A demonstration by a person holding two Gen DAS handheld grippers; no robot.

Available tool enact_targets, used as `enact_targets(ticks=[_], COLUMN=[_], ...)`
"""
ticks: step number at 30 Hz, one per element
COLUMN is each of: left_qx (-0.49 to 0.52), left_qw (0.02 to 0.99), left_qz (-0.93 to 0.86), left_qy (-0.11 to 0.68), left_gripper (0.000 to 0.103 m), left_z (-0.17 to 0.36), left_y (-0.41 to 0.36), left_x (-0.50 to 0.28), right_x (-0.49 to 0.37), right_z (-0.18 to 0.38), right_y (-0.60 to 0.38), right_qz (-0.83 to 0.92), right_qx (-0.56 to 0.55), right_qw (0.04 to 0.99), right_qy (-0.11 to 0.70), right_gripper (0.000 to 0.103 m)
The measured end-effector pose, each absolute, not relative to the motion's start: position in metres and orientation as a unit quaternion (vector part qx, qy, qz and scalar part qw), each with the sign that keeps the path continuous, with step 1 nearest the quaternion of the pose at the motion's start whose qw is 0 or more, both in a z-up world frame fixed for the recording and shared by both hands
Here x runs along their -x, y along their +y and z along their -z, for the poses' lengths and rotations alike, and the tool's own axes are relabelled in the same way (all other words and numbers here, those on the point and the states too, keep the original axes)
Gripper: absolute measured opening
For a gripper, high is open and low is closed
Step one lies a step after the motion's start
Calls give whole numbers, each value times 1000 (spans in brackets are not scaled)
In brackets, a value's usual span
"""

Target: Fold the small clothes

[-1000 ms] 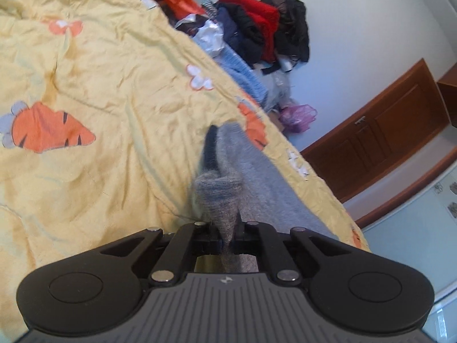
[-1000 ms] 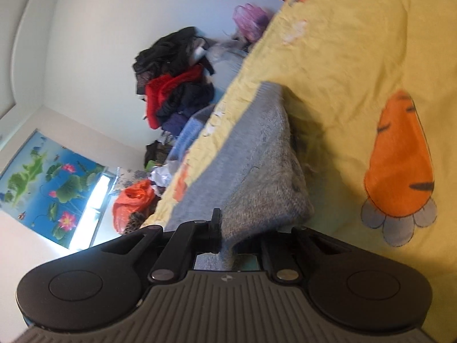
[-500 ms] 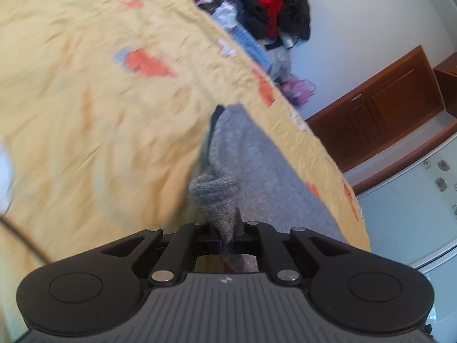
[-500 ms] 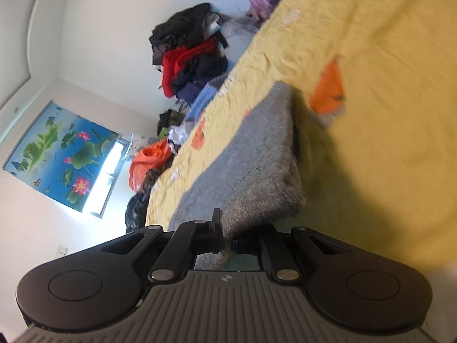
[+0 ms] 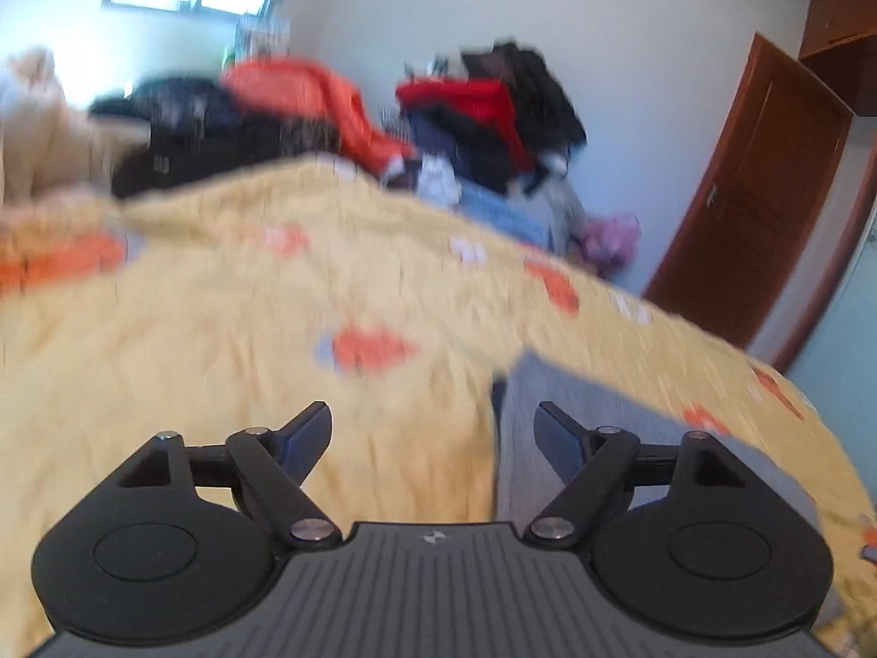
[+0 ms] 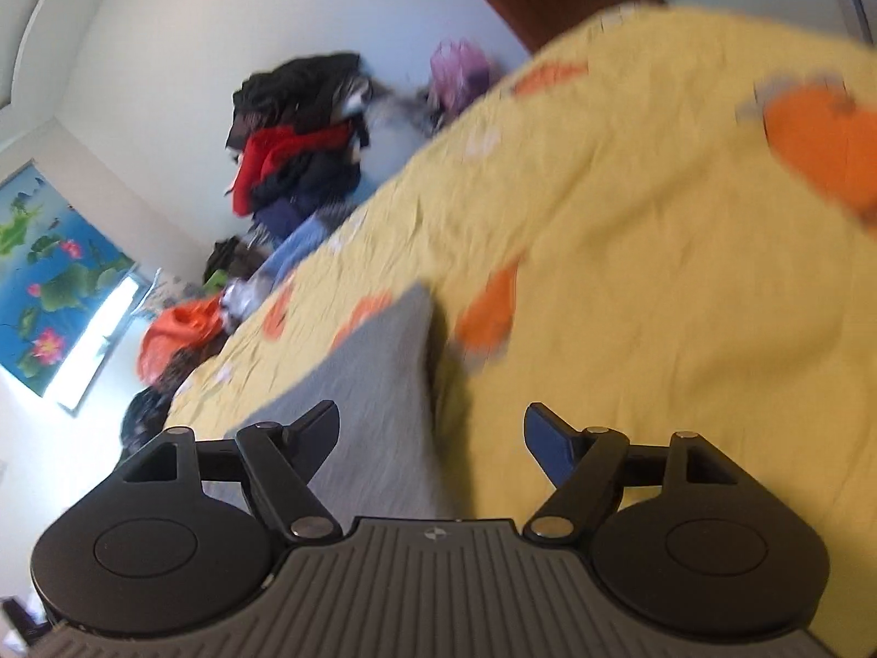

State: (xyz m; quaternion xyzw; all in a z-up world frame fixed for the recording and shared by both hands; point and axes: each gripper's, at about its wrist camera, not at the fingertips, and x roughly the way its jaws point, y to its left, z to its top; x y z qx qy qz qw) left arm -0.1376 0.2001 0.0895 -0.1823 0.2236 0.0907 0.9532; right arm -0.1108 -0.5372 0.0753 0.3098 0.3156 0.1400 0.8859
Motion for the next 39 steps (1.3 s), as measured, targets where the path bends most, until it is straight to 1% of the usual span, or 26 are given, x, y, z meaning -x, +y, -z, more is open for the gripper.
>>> enact_targets(ticks=[1,3,5,8,10,11,12,13,14,15,16,18,22,24,26,28,30,31,32,33,34,36,37,39], left_qx=[163,107,70,61,78,84,82,75,67,59,53,47,49,32,10,5,9,11,14,18,25,49,64,83], left_qw=[958,967,962,946,930,925,921,918,917,920,922,926,937,937,930,930,932,932,933,935,938,940,940,936], left_qz=[-75,-56,-42,-35,-10,-1,-2,-2,-3,-1,3,-3,-26,-34,-40,-45,-51,-55,-60,-67,-70,-72,-70,-53], left_qy=[223,226,259,317,360,371,380,390,394,388,384,375,344,346,366,364,359,357,353,347,340,330,328,337], left_gripper=[81,81,81,80,80,71,49,34,19,13,12,10,9,9,9,12,16,16,19,25,30,51,54,55], left_z=[-93,-91,-83,-60,-44,-38,-32,-27,-22,-22,-24,-27,-45,-42,-30,-27,-31,-35,-40,-45,-51,-58,-59,-57], left_y=[197,179,163,147,142,140,137,134,131,129,128,127,138,138,132,129,129,129,131,133,137,144,148,149], left_x=[119,71,16,-57,-89,-99,-106,-112,-114,-114,-113,-110,-96,-98,-103,-103,-99,-96,-90,-83,-74,-54,-42,-24], right_x=[91,46,-1,-56,-73,-74,-77,-77,-78,-81,-81,-79,-79,-88,-96,-97,-95,-91,-85,-77,-66,-45,-35,-22], right_z=[-76,-74,-65,-45,-32,-33,-33,-34,-36,-35,-35,-39,-58,-54,-43,-33,-32,-34,-39,-48,-57,-72,-77,-79], right_y=[-535,-523,-505,-474,-453,-445,-439,-434,-430,-426,-422,-421,-442,-448,-445,-442,-441,-441,-442,-444,-443,-439,-434,-419], right_qz=[-145,-148,-155,-161,-166,-172,-181,-198,-217,-228,-235,-243,-232,-220,-208,-208,-197,-187,-179,-173,-170,-187,-206,-238], right_qx=[-297,-279,-267,-249,-227,-215,-206,-203,-200,-191,-179,-162,-197,-201,-192,-202,-208,-209,-208,-201,-189,-172,-165,-138], right_qw=[889,891,885,870,867,876,877,876,871,866,866,872,891,892,892,884,880,882,889,900,912,924,924,922], right_qy=[317,328,349,394,412,395,394,391,392,401,403,393,336,338,353,367,379,379,368,346,322,286,275,274], right_gripper=[81,81,80,80,80,80,78,57,41,13,15,14,14,14,14,15,24,41,51,60,60,62,64,67])
